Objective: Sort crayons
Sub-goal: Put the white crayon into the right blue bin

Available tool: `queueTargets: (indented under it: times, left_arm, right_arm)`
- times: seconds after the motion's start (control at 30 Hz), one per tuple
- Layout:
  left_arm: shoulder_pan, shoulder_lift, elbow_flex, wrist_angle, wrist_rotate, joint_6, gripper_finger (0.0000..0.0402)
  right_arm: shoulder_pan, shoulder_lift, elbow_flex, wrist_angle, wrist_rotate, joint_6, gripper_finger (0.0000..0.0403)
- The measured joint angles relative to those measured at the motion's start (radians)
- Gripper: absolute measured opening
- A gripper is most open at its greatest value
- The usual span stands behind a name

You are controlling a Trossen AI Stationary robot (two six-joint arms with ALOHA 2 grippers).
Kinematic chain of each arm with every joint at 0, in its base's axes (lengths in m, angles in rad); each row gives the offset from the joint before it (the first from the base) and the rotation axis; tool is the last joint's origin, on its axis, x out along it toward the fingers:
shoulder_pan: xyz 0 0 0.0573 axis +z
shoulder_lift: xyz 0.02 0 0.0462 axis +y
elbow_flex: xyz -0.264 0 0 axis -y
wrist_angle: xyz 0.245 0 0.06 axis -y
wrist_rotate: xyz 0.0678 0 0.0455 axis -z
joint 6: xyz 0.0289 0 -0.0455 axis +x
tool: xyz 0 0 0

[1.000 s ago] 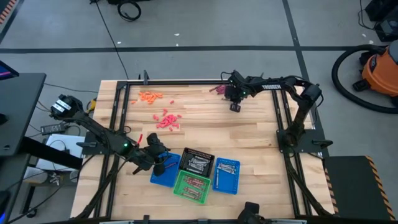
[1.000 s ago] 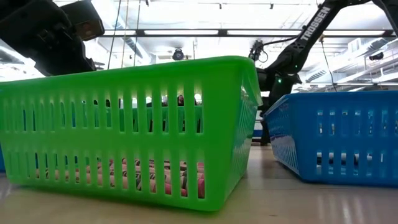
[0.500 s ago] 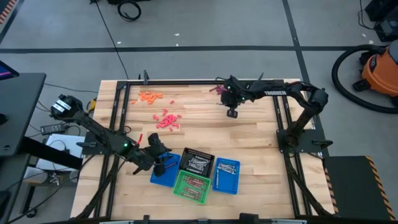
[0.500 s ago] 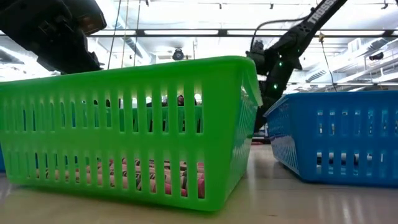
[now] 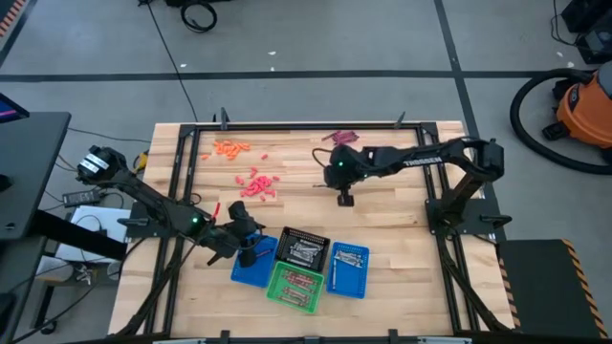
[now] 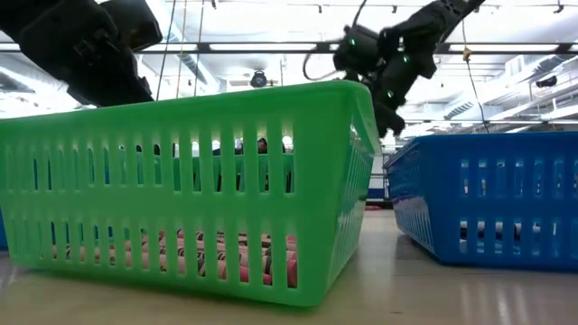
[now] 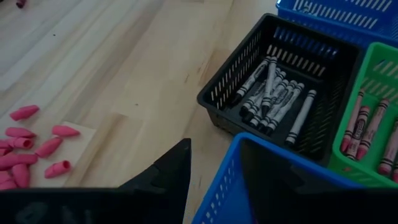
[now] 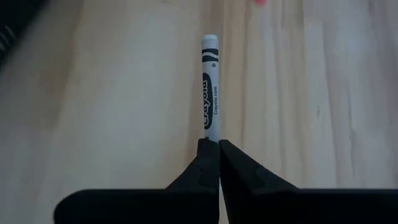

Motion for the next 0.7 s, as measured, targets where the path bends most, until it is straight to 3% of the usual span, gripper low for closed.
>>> queueTargets:
  times: [0.3,0.7]
  left_arm:
    - [0.000,0.000,0.000,0.008,0.000,0.001,0.0149]
    - [0.000,0.000,0.000,0.008,0.000,0.020,0.0149]
  right_arm:
    - [0.118,0.001,0.107,0.006,0.012,0.037,0.0012]
    - [0.237,0.001,0.117,0.016,-0.040,0.112,0.0012]
